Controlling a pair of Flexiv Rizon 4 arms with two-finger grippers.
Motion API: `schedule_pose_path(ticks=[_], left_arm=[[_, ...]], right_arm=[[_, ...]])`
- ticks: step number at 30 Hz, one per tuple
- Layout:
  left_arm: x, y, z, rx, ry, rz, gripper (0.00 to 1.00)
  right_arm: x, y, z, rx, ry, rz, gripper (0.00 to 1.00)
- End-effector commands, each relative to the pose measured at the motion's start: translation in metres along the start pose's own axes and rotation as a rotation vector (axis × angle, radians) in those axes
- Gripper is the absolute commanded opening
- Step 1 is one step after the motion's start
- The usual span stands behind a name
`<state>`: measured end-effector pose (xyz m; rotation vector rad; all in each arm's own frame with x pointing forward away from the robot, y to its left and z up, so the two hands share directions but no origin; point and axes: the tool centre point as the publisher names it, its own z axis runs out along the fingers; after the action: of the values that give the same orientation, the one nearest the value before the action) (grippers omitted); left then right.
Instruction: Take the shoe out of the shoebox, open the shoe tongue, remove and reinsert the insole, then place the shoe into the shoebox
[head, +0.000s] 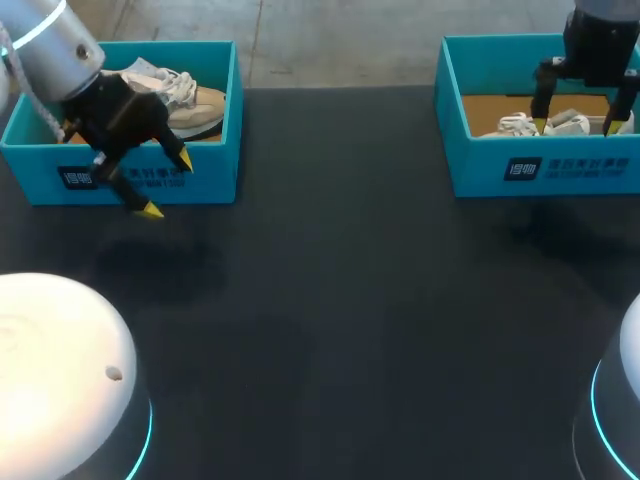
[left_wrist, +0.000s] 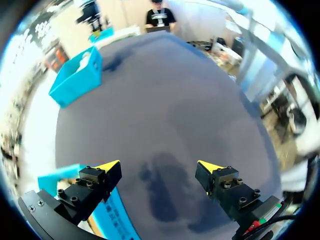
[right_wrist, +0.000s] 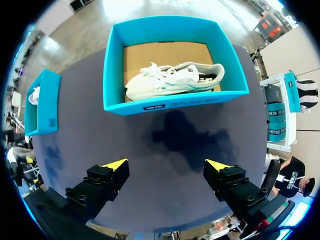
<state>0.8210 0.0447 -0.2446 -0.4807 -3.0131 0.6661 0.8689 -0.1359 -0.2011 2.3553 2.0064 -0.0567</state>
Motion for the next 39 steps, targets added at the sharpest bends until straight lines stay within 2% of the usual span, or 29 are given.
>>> schedule_pose_path(ticks=[1, 8, 17, 23, 34, 39], left_arm=[[-0.012, -0.002, -0.008, -0.084, -0.012, -0.182, 1.00], [-0.020, 0.004, -0.030, -0.104, -0.042, -0.425, 1.00], [-0.048, 0.024, -0.060, -0.137, -0.052, -0.683, 1.00], [-0.055, 0.034, -0.071, -0.173, -0.074, -0.758, 1.00], [-0.078, 0.061, -0.088, -0.176, -0.099, -0.913, 1.00], [-0.090, 0.075, -0.096, -0.215, -0.125, -1.009, 1.00]], right_arm=[[-0.001, -0.001, 0.001, -0.003, 0.002, 0.000, 1.00], [-0.001, -0.001, 0.001, -0.003, 0.002, 0.000, 1.00], [-0.001, -0.001, 0.001, -0.003, 0.002, 0.000, 1.00], [-0.001, -0.001, 0.001, -0.003, 0.002, 0.000, 1.00], [-0.001, -0.001, 0.001, -0.003, 0.002, 0.000, 1.00], [-0.001, -0.001, 0.001, -0.003, 0.002, 0.000, 1.00]])
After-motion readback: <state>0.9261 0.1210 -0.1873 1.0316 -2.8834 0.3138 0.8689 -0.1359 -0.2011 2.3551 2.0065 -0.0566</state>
